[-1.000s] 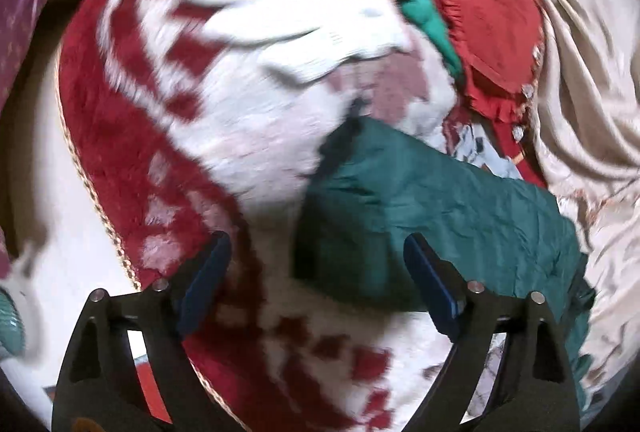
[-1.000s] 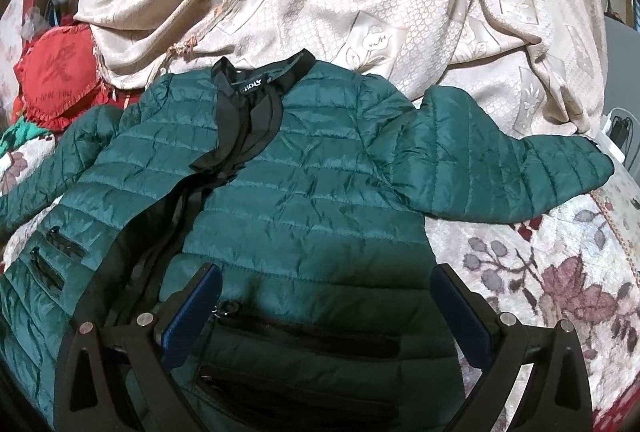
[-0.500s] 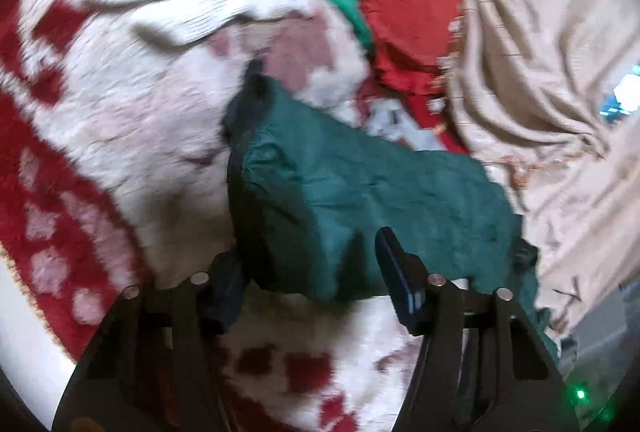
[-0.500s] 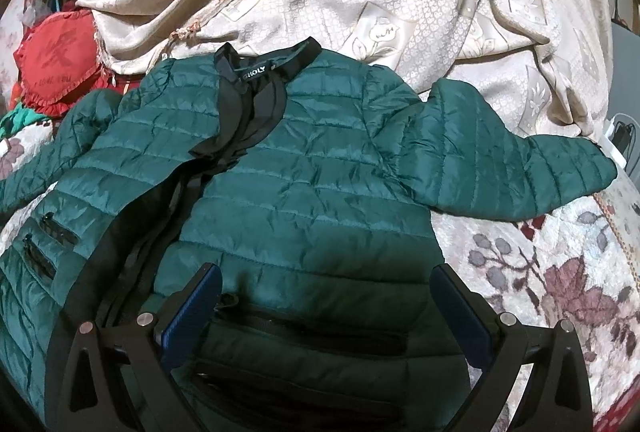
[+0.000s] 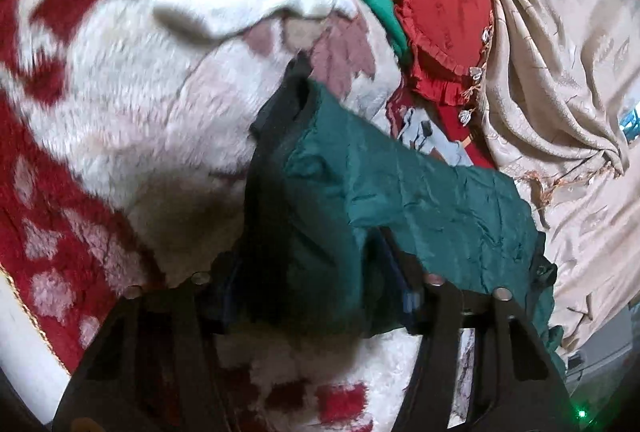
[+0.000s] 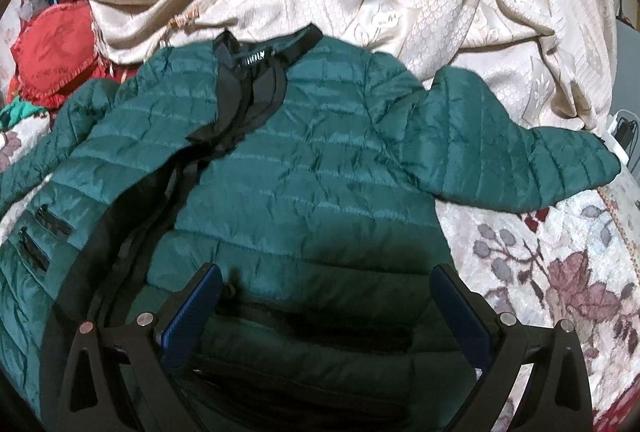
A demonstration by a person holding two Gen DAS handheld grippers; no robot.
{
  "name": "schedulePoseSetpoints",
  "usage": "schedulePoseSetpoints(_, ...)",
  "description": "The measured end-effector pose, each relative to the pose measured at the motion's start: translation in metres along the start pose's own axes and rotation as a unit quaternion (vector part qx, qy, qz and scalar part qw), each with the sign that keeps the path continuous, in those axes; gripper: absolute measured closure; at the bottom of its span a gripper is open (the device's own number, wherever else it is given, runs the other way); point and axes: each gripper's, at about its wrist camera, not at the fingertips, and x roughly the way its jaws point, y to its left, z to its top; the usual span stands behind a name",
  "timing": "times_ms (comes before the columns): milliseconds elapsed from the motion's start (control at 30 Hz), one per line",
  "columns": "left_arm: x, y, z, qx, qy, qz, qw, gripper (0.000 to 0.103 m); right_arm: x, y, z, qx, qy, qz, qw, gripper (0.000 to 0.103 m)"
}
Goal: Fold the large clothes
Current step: 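Lift the sleeve with the left gripper and carry it across the jacket body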
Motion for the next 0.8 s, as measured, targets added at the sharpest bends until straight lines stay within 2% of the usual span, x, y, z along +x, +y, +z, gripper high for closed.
schedulePoseSetpoints(33,-0.002,-0.002,0.002,0.000,-0.002,-0.007,1.0000,0.083,0.003,0.000,-0.001,0.001,0.006,-0.001,1.000,0.000)
schedulePoseSetpoints(233,-0.020,-0.025,0.006,0.031,-0.038,-0.012,0.9987,0.086,0.022,-0.016,-0.009,0.060,0.050,0.044,0.996,0.000)
schedulePoseSetpoints(300,-0.023,-0.034,0.006,0.038,-0.041,-0.015,0.9983,0.086,0.023,-0.017,-0.009,0.060,0.055,0.049,0.995,0.000)
schedulePoseSetpoints(367,-0.028,-0.051,0.007,0.046,-0.042,-0.033,0.9975,0.086,0.023,-0.016,-0.010,0.061,0.056,0.048,0.995,0.000)
schedulePoseSetpoints(500,-0.036,-0.110,0.008,0.081,-0.045,-0.086,0.9919,0.086,0.017,-0.017,-0.006,0.055,0.056,0.042,0.996,0.000)
schedulePoseSetpoints(667,-0.030,-0.195,-0.004,0.129,-0.021,-0.155,0.9792,0.087,-0.006,-0.030,0.000,0.056,0.012,-0.015,0.998,0.000)
schedulePoseSetpoints(800,-0.018,-0.267,-0.018,0.174,-0.001,-0.186,0.9670,0.087,-0.013,-0.046,-0.002,0.066,0.027,-0.057,0.996,0.000)
